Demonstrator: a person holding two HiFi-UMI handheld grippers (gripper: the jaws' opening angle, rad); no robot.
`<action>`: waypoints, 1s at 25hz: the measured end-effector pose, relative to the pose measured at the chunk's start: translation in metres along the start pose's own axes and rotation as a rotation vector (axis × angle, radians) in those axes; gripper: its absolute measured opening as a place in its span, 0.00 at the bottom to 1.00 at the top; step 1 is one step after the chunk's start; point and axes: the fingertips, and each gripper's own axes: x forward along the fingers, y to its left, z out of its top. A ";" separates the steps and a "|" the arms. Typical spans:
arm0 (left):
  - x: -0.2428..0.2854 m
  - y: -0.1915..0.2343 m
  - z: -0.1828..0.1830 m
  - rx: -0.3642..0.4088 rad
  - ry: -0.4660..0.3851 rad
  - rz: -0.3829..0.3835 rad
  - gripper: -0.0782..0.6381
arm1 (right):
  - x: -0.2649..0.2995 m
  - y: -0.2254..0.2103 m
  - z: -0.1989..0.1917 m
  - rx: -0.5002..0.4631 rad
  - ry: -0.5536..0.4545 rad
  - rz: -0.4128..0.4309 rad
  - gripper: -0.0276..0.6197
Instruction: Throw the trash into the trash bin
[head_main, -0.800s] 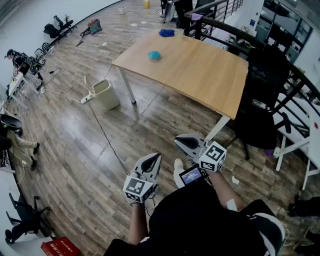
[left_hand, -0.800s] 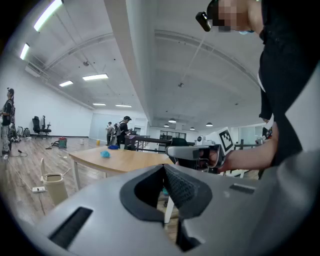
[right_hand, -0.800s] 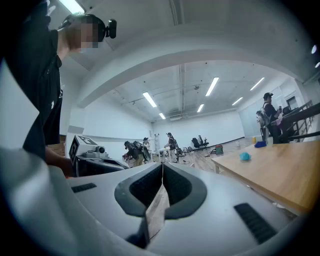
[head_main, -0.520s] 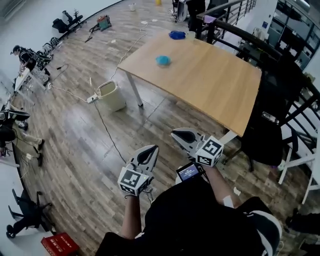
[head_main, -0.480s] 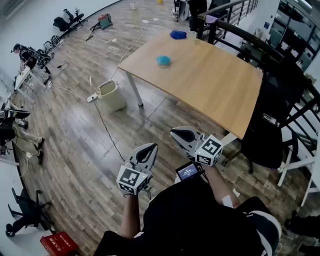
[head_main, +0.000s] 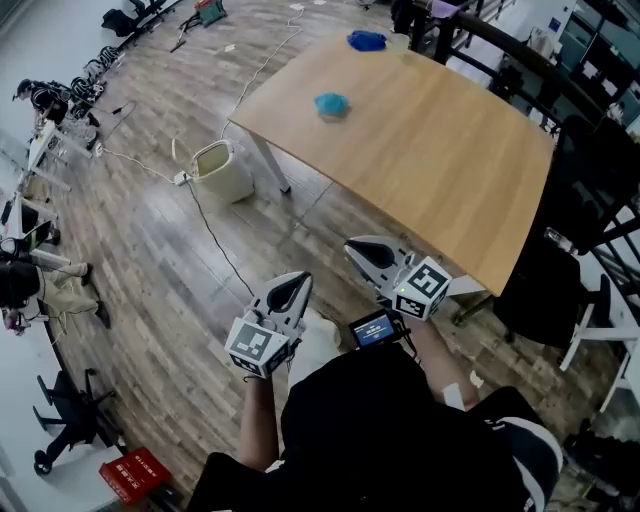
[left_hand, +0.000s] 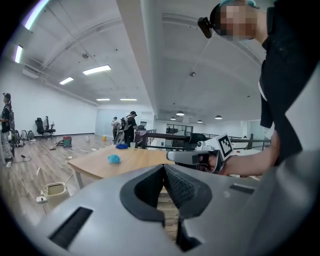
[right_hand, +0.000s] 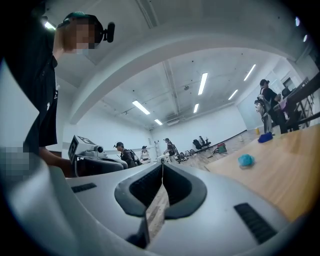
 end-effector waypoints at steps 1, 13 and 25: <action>0.013 0.010 -0.003 -0.012 0.011 0.007 0.12 | 0.005 -0.016 -0.001 0.013 0.005 -0.006 0.04; 0.118 0.214 0.036 -0.032 -0.043 -0.123 0.12 | 0.160 -0.155 0.032 -0.044 0.046 -0.127 0.04; 0.184 0.380 0.064 -0.098 -0.066 -0.216 0.12 | 0.279 -0.260 0.063 -0.129 0.073 -0.322 0.04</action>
